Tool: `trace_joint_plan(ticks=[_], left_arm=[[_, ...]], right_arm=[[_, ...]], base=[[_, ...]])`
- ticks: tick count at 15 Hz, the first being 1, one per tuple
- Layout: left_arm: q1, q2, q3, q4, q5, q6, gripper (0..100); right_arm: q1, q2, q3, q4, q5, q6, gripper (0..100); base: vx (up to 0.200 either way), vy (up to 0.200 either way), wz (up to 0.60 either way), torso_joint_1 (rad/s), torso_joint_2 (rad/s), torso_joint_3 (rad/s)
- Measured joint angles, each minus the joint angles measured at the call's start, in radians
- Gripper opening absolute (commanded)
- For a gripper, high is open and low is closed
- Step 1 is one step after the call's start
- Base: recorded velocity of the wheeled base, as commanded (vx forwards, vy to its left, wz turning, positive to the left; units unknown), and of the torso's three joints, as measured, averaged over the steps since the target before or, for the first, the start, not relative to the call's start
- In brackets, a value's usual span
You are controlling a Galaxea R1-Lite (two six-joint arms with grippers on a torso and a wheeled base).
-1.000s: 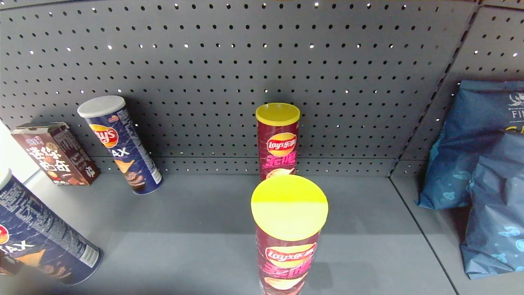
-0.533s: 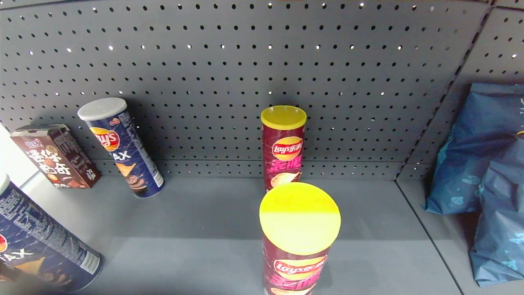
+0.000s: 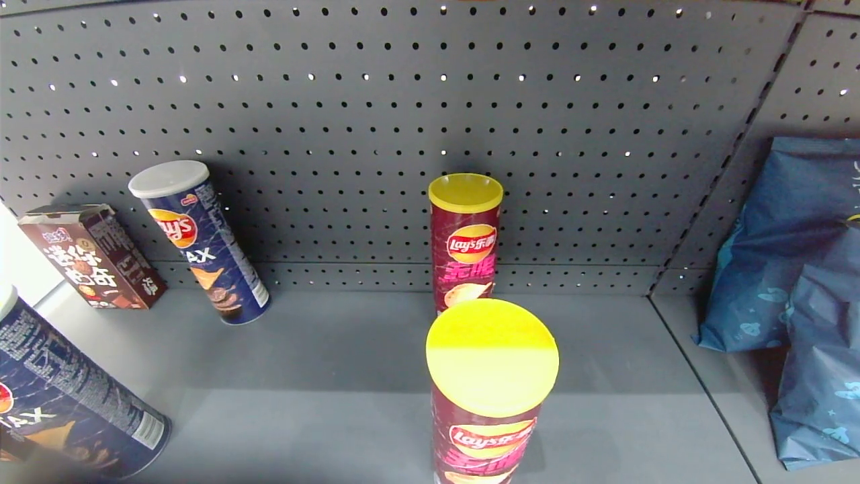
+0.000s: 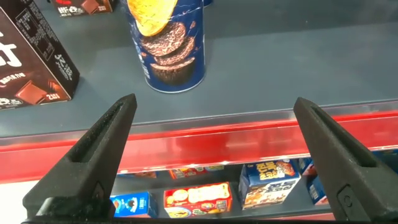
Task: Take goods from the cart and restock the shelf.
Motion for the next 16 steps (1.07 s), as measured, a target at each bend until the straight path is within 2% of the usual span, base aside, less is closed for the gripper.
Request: trace_joint_plan(ticks=[16], left_arm=[[0.000, 0.000, 0.000, 0.000, 0.000, 0.000, 100]], right_arm=[[0.000, 0.000, 0.000, 0.000, 0.000, 0.000, 100]], base=[[0.000, 0.000, 0.00, 0.000, 0.00, 0.000]])
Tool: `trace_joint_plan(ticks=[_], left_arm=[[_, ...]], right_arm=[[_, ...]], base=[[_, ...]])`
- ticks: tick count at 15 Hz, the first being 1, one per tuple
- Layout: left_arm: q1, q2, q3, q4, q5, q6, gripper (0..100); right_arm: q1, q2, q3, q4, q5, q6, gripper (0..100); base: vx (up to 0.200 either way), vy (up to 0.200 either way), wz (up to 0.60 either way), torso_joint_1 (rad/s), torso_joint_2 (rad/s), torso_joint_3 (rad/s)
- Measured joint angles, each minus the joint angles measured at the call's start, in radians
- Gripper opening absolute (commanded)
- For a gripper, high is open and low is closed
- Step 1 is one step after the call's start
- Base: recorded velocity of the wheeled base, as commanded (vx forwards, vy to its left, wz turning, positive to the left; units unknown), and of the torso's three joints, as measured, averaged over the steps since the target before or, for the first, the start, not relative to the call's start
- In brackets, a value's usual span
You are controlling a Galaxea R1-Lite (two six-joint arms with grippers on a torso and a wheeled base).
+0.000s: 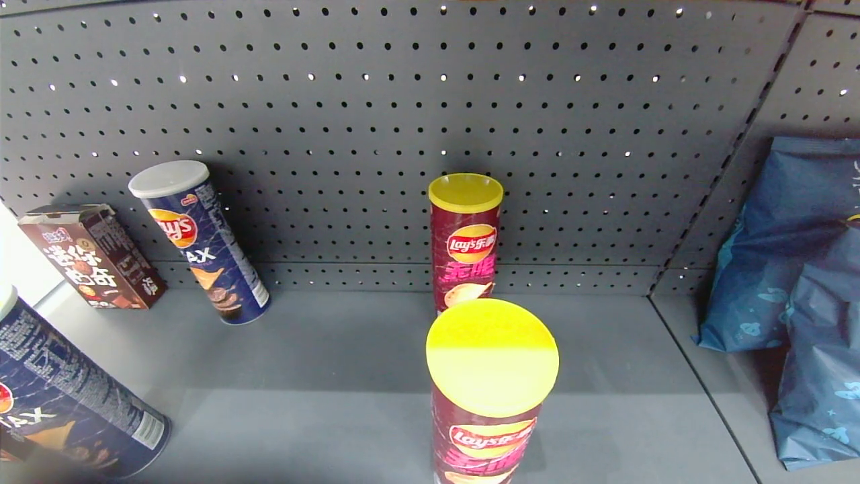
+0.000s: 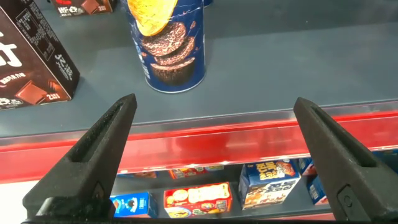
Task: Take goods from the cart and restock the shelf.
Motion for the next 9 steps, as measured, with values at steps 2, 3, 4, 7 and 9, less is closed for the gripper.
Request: trace_joint_plan(ticks=[2, 3, 4, 7, 9], left_arm=[[0.000, 0.000, 0.000, 0.000, 0.000, 0.000, 100], [0.000, 0.000, 0.000, 0.000, 0.000, 0.000, 100], [0.000, 0.000, 0.000, 0.000, 0.000, 0.000, 100], [0.000, 0.000, 0.000, 0.000, 0.000, 0.001, 100], [0.000, 0.000, 0.000, 0.000, 0.000, 0.000, 100]], right_arm=[[0.000, 0.000, 0.000, 0.000, 0.000, 0.000, 100], [0.000, 0.000, 0.000, 0.000, 0.000, 0.000, 100], [0.000, 0.000, 0.000, 0.000, 0.001, 0.000, 100], [0.000, 0.000, 0.000, 0.000, 0.000, 0.000, 100], [0.000, 0.000, 0.000, 0.000, 0.000, 0.000, 100]], base=[[0.000, 0.000, 0.00, 0.000, 0.00, 0.000], [0.000, 0.000, 0.00, 0.000, 0.00, 0.000], [0.000, 0.000, 0.00, 0.000, 0.00, 0.000], [-0.067, 0.000, 0.00, 0.001, 0.00, 0.002], [0.000, 0.000, 0.00, 0.000, 0.00, 0.000]])
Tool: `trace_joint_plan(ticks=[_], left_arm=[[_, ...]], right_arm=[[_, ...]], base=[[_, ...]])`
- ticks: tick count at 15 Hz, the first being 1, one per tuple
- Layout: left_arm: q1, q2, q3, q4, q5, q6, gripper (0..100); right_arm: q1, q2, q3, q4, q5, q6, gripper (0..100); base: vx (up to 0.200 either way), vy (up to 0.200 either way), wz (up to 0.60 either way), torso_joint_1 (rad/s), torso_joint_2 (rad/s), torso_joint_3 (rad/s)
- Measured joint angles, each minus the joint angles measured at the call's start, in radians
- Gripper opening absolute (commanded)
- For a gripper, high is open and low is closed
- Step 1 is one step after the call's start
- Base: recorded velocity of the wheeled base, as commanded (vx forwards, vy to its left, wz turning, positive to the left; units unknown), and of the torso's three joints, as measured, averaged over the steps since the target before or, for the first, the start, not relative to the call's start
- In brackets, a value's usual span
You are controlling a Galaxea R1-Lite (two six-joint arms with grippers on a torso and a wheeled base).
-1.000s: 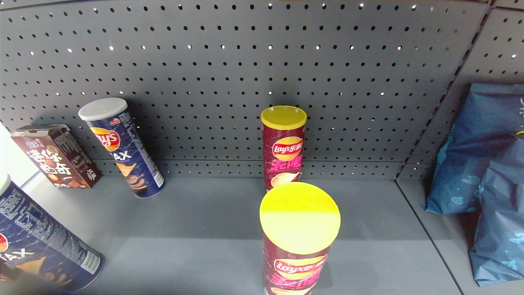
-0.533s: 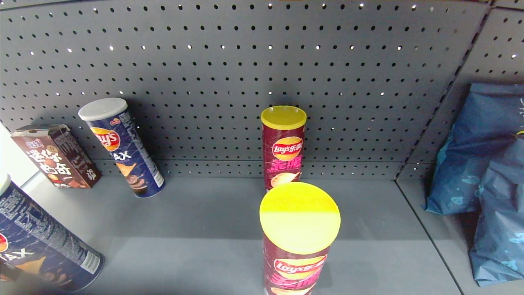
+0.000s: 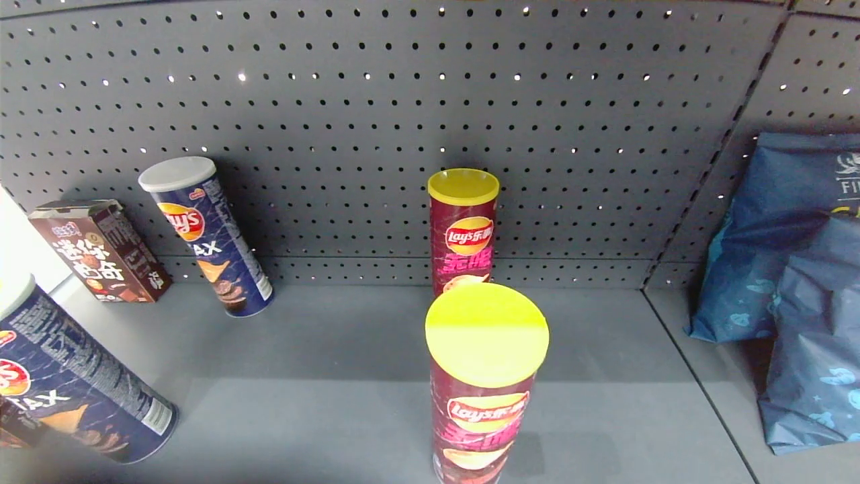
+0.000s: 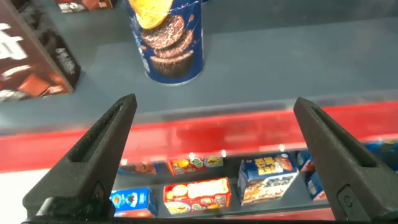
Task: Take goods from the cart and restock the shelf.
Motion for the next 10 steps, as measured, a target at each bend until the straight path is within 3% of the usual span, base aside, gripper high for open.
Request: trace_joint_plan(ticks=[10], left_arm=[[0.000, 0.000, 0.000, 0.000, 0.000, 0.001, 100]], right_arm=[[0.000, 0.000, 0.000, 0.000, 0.000, 0.000, 100]], base=[[0.000, 0.000, 0.00, 0.000, 0.00, 0.000]])
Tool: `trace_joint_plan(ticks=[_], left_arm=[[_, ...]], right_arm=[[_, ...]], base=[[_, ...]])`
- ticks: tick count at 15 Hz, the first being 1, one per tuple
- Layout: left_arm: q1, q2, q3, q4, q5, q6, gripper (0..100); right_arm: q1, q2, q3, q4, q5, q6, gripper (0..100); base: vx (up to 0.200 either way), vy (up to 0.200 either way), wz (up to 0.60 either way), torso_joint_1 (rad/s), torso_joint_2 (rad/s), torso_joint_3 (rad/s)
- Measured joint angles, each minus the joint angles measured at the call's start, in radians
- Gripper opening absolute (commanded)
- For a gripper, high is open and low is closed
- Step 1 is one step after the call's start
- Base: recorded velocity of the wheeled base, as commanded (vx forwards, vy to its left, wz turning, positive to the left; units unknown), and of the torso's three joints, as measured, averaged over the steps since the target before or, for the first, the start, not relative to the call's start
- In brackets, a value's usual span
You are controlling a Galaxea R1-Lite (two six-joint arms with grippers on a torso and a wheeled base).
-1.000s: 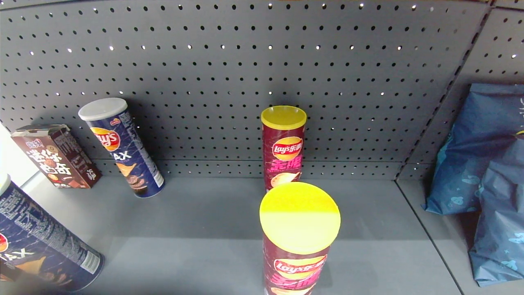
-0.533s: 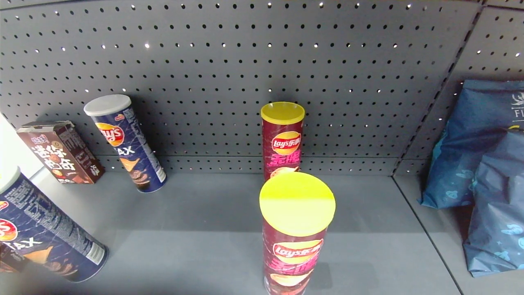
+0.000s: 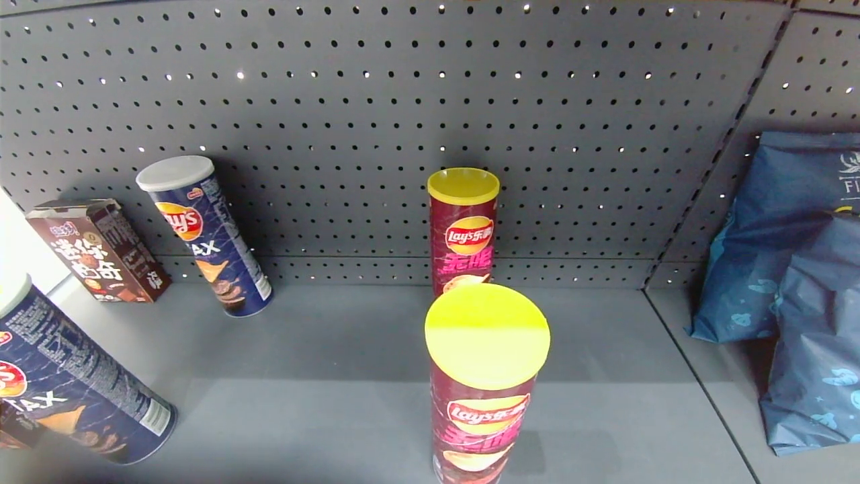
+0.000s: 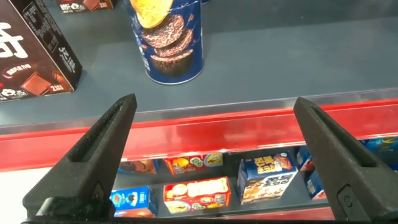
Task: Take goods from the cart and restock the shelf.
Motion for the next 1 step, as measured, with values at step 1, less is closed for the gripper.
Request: trace_joint_plan(ticks=[1], left_arm=[[0.000, 0.000, 0.000, 0.000, -0.001, 0.000, 100]], right_arm=[[0.000, 0.000, 0.000, 0.000, 0.000, 0.000, 100]], base=[[0.000, 0.000, 0.00, 0.000, 0.00, 0.000]])
